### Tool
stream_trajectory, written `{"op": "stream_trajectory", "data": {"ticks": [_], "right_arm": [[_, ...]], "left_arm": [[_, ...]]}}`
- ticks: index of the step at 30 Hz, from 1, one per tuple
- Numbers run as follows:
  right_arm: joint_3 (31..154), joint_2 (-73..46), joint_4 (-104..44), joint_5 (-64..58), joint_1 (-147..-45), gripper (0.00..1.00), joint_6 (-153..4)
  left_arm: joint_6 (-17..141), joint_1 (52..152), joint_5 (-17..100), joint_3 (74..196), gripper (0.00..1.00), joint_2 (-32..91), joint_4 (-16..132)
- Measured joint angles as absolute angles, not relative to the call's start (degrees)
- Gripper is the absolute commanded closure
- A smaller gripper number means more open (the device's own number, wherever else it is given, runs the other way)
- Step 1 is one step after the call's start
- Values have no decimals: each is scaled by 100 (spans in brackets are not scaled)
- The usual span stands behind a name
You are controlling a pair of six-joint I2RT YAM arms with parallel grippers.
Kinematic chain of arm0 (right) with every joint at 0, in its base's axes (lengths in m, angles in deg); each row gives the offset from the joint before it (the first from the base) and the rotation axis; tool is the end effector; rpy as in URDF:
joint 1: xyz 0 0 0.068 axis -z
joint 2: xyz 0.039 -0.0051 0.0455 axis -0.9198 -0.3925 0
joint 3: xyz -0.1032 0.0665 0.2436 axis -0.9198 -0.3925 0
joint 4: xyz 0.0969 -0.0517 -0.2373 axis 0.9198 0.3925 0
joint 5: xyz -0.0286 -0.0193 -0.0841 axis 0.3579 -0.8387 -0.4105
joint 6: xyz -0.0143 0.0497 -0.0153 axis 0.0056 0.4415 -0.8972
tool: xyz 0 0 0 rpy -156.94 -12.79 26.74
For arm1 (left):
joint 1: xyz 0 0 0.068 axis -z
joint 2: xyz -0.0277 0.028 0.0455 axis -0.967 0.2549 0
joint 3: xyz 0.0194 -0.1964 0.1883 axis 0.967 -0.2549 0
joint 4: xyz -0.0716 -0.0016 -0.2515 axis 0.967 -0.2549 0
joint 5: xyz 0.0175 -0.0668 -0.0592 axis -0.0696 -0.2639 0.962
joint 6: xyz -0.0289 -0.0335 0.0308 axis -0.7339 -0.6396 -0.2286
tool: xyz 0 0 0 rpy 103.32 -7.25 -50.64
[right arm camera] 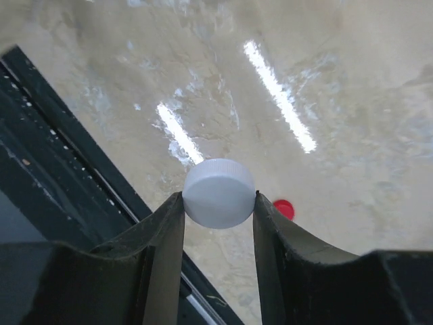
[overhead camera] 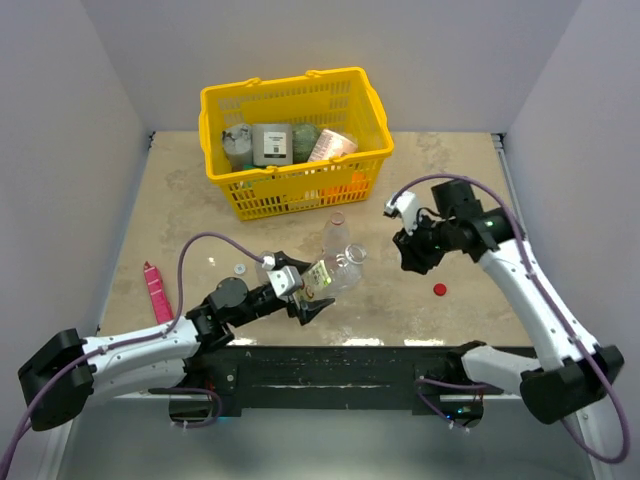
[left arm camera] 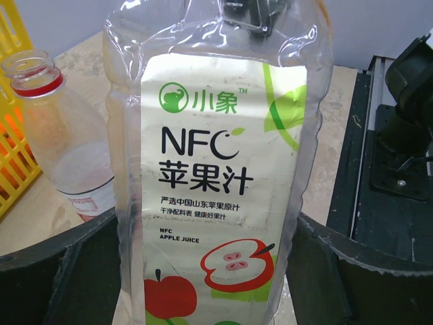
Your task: Screw on the bottle caps
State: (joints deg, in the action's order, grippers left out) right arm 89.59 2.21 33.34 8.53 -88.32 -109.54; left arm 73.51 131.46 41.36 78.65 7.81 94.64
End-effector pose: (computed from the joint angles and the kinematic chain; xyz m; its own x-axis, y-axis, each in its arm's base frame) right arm 0.1857 0.0852 0.3569 -0.4379 -0.6493 -0.6217 -0.8158 0.5776 -0.0286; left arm 0.1083 -0.1713 0.2265 0.0093 -0.0209 -0.9997 0.9022 0.4313 -0.0006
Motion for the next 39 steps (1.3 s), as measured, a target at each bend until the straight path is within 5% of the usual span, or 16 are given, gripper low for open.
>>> {"op": "stream_trajectory", "data": {"ticks": [10,14,21,24,32,39], "right_arm": [[7386,-1405,1412,595,-8745,70,-10707],[6896,-1560,879,510,-8745,39,-10779],[6588,-1772,558,265,-8736,10,-10862],[7141,-1578,1281,335,-8703,12,-10982],[8728,446,2027,1452,-8690,50,-11507],[8743,-129,2326,2256,-9027,58,-10956]], "left_arm": [[7128,13146,4112,8519,100,654,9125],[7128,13146,4106,8709,100,669,9088],[7071,13146,4128,8779,100,693,9083],[7026,13146,4136,8779,100,693,9079],[6988,13146,4355,8866,100,737,9090],[6986,13150,4499,9161,100,1233,9357]]}}
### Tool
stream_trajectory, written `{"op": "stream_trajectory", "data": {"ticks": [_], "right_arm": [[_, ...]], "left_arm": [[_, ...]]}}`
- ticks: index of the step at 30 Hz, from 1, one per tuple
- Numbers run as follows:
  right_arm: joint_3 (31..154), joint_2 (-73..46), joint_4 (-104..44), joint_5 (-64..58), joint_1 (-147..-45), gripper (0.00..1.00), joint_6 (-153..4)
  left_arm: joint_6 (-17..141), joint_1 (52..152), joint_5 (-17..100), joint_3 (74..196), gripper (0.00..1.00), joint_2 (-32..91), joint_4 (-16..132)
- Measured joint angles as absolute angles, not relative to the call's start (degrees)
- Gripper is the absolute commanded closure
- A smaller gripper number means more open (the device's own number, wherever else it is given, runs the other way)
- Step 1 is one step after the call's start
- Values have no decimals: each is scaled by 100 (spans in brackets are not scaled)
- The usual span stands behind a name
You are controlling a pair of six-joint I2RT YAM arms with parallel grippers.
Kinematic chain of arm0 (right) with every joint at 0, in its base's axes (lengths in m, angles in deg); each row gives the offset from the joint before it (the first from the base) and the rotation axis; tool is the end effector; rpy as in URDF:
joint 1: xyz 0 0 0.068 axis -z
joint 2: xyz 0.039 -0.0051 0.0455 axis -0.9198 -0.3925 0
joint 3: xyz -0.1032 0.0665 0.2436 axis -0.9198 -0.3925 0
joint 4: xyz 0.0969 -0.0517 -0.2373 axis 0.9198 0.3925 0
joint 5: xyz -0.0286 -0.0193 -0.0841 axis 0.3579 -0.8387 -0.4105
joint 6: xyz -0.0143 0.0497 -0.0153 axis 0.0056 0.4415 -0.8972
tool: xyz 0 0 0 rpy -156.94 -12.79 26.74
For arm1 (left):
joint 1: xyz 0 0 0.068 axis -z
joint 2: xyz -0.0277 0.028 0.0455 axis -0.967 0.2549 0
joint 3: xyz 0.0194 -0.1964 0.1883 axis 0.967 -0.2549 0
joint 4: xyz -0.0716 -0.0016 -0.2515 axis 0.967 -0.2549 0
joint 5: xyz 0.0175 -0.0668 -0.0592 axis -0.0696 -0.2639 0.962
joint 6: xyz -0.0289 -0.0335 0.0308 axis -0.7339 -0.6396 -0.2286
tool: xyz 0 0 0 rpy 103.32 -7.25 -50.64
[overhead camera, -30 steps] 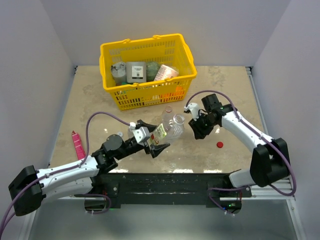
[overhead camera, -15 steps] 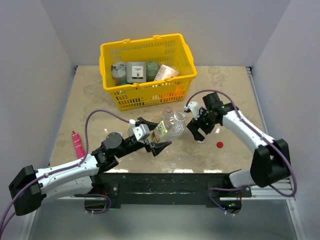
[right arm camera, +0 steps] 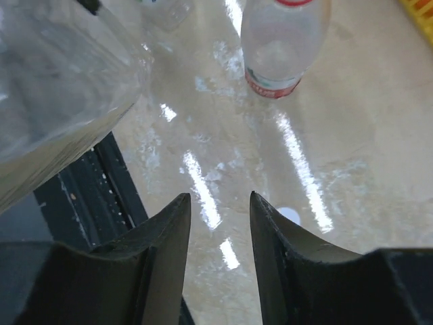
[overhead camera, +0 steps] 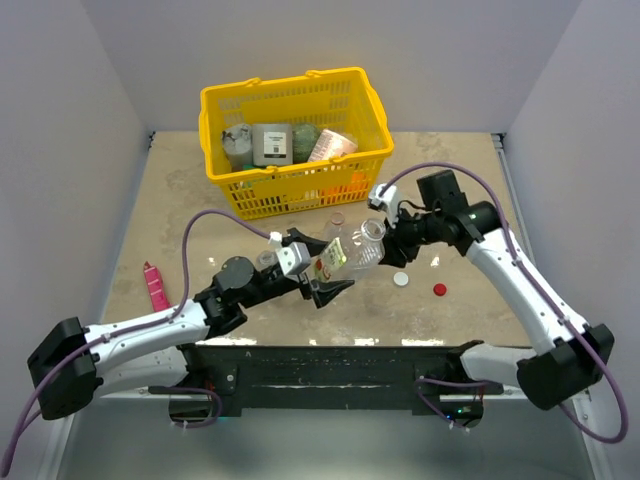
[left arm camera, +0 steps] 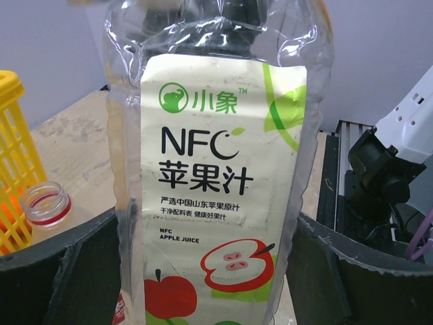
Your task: Screw on the bottle caps
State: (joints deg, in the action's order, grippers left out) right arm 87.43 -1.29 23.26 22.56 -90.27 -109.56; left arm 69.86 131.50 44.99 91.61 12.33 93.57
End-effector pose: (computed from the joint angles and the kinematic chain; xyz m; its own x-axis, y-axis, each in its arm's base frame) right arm 0.2046 0.1095 0.3476 -0.3302 -0.5728 -0.7503 -0.9056 0.4165 0.0805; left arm 0.1219 -0.1958 0.2872 0.0211 -0.1507 -0.9884 0.9302 0.3653 -0.0359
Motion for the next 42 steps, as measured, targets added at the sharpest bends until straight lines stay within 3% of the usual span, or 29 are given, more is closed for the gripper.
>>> {"op": "stream_trajectory", "data": {"ticks": [10,14,18,21,26,31,34,38,42], "right_arm": [[8988,-726,1847,3111,-9134,62,-9737],[9036,-726,1563,3281,-9123,62,-9498],[9010,-715,1439,3266,-9071,61,-9396],[8913,-675,1347,3141,-9053,56,-9321],[9066,-660,1397,2676,-8911,37,-9179],[10155,-894,2064,3368,-7337,9,-9734],[10651,-940,2394,3751,-6813,4,-9957],[10721,-728,2313,4693,-6885,2,-9638],[9816,-111,604,5515,-6966,2,-8003]], "left_arm": [[6984,13332,4694,9640,100,2064,9936],[6964,13413,4810,9784,87,2306,10126],[6921,13430,4864,9880,100,2505,10299],[6936,13491,4921,9933,100,2628,10395],[7008,13611,4925,10038,100,2772,10248],[7130,13493,4425,9966,100,2234,9573],[7006,13277,4178,9861,100,1596,9092],[6833,12927,4055,9861,100,1299,8788],[6811,12805,4023,9863,100,1498,8664]]}}
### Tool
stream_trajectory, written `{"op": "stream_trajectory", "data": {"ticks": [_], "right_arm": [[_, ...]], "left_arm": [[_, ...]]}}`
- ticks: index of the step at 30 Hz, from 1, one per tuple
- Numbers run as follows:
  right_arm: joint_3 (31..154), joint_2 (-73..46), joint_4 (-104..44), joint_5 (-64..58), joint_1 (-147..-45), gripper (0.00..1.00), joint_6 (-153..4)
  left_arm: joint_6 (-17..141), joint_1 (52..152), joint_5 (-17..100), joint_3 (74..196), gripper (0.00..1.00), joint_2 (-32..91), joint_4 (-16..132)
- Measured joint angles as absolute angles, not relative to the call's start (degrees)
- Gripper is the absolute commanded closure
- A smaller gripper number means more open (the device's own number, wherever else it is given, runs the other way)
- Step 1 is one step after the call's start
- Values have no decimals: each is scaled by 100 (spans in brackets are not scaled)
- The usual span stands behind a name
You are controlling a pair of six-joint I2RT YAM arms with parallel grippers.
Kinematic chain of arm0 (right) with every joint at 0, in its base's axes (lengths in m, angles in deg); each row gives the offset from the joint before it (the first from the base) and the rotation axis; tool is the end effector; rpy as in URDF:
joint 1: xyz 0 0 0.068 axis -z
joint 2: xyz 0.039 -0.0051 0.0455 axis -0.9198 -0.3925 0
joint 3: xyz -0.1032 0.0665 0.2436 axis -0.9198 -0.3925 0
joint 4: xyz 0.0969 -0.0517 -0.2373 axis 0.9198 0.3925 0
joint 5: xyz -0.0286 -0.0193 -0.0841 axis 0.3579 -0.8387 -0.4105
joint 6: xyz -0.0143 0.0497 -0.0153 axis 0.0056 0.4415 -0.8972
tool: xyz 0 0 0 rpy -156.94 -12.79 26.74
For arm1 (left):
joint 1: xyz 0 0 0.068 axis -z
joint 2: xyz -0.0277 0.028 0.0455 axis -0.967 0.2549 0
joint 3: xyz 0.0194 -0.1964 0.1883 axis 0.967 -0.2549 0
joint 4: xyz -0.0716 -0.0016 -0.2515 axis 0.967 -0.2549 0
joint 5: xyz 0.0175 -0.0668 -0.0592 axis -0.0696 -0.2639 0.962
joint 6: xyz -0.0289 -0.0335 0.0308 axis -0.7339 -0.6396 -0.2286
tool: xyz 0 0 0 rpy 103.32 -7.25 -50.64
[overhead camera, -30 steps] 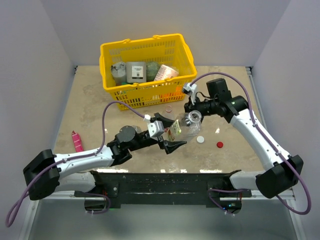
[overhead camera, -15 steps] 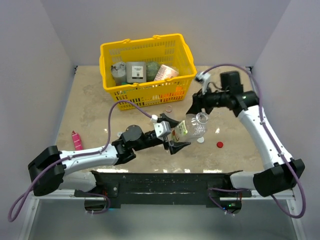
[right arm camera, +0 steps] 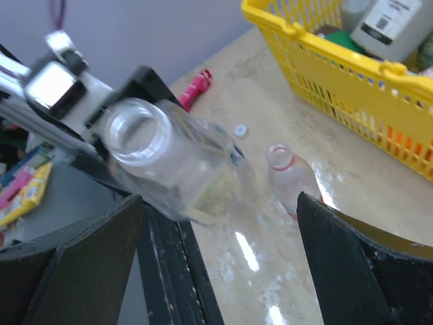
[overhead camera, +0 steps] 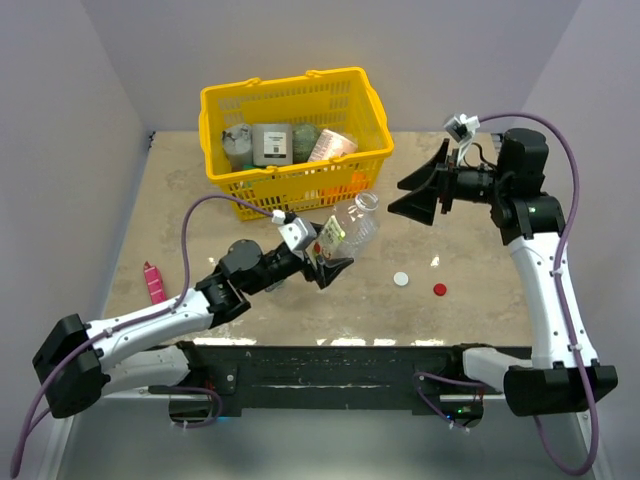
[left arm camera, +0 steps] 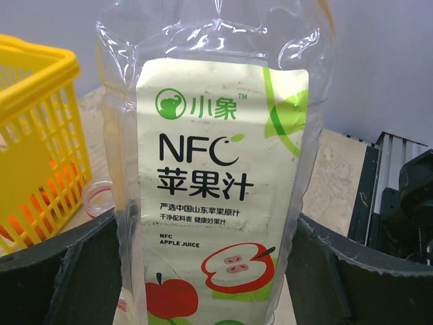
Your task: Screw on the bottle caps
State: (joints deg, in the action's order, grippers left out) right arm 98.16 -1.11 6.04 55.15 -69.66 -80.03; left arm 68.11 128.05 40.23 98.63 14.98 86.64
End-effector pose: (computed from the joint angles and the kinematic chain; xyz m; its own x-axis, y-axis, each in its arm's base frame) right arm 0.2278 0.0434 0.4380 -0.4162 -0.0092 -0.9092 -0.8442 0.3752 0.3827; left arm 0.1454 -0.1991 0.3074 -0.0205 -0.1339 -0.9908 0.8669 0.4912 -0.0844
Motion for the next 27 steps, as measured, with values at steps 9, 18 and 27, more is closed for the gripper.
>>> {"op": "stream_trajectory", "data": {"ticks": [9,18,27], "right_arm": [[9834,-94,-926,5838,-7571,2,-6830],[9718,-81,-1005,5377,-7781,2,-6825],[9357,-109,-1501,5095,-7816,45,-6580]], "left_arm": [[6615,12805,4198,10033,100,2088,8646],[6512,12805,4281,10291,100,2182,8777],[6424,12811,4357,10512,100,2363,8793]]}}
